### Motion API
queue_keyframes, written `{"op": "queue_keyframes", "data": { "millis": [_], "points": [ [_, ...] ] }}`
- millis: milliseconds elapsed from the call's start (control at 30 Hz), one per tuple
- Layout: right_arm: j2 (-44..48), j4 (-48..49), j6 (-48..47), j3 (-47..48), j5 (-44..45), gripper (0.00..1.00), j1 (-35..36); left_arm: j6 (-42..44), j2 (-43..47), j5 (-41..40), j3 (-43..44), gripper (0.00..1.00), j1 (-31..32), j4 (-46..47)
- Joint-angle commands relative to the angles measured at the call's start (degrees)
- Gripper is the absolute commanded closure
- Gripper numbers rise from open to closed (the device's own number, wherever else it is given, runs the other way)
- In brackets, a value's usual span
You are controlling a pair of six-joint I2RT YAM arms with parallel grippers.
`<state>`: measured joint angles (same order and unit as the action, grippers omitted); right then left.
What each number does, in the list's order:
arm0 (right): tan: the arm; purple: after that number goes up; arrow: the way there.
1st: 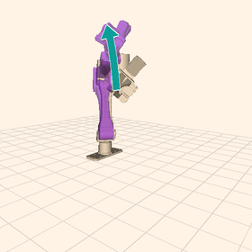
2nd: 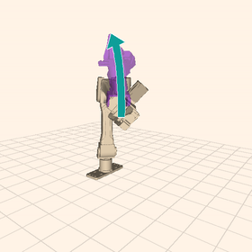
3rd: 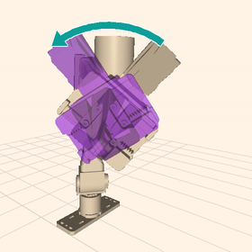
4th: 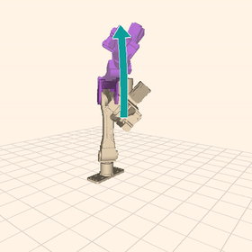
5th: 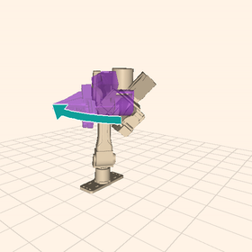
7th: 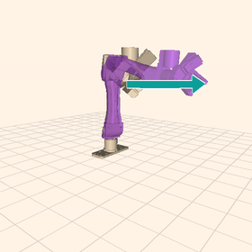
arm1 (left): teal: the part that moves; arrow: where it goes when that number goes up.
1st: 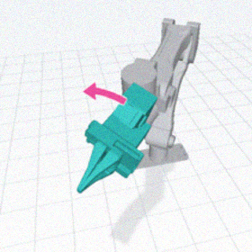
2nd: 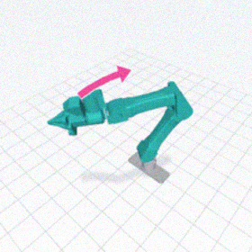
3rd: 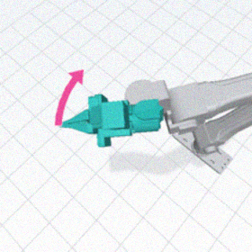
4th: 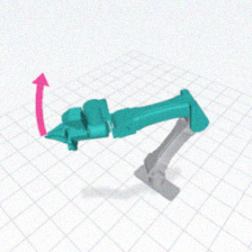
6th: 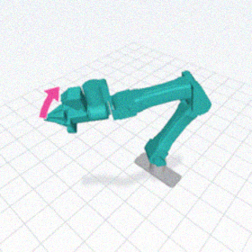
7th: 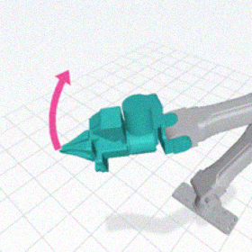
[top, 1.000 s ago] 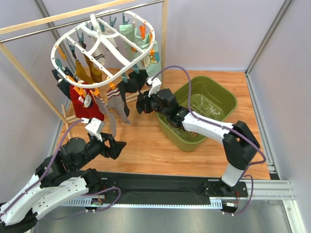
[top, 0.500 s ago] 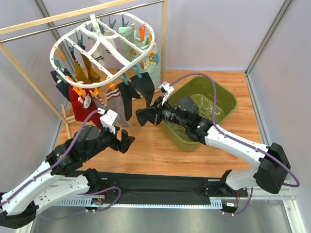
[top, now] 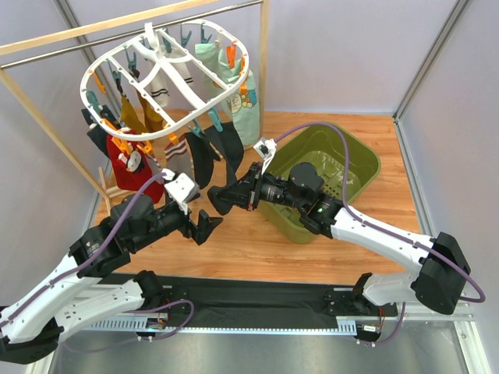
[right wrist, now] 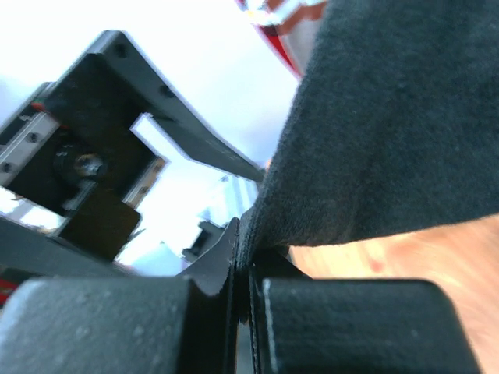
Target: Remove the socks clipped to the hanger
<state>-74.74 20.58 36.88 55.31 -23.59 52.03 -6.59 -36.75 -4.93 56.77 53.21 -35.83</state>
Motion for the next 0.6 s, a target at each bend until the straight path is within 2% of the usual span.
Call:
{"op": "queue_keyframes", "data": {
  "millis": [0,233,333,400,467,500,533,567],
  "points": [
    [0.47,6.4,4.85,0.94,-4.17,1.0,0.88,5.35,-2.7,2.47,2.02,0.0,-0.12,2.0],
    [1.35,7.9,5.74,1.47,-3.65,1.0,1.49,8.08,-7.28,-2.27,4.31,0.01,-0.12,1.73],
    [1.35,8.16,6.09,1.73,-3.56,1.0,1.58,8.96,-7.28,-0.97,4.75,0.05,-0.12,3.22],
    [1.09,7.99,6.01,1.82,-3.21,1.0,1.58,9.23,-6.41,0.53,3.88,0.13,-0.12,4.54],
    [1.09,7.55,5.75,1.82,-2.95,1.0,1.58,9.14,-5.44,1.85,1.34,0.27,-0.12,5.94],
    [0.91,7.37,5.66,1.82,-2.69,1.0,1.67,8.7,-4.48,1.94,0.54,0.46,-0.12,7.08],
    [0.65,7.02,5.74,1.73,-2.6,0.99,1.58,8.61,-4.21,1.85,-0.08,0.54,-0.12,7.27],
    [0.47,6.85,5.48,1.73,-2.51,0.93,1.58,8.61,-3.86,2.03,-0.52,0.65,-0.12,7.1]
  ]
}}
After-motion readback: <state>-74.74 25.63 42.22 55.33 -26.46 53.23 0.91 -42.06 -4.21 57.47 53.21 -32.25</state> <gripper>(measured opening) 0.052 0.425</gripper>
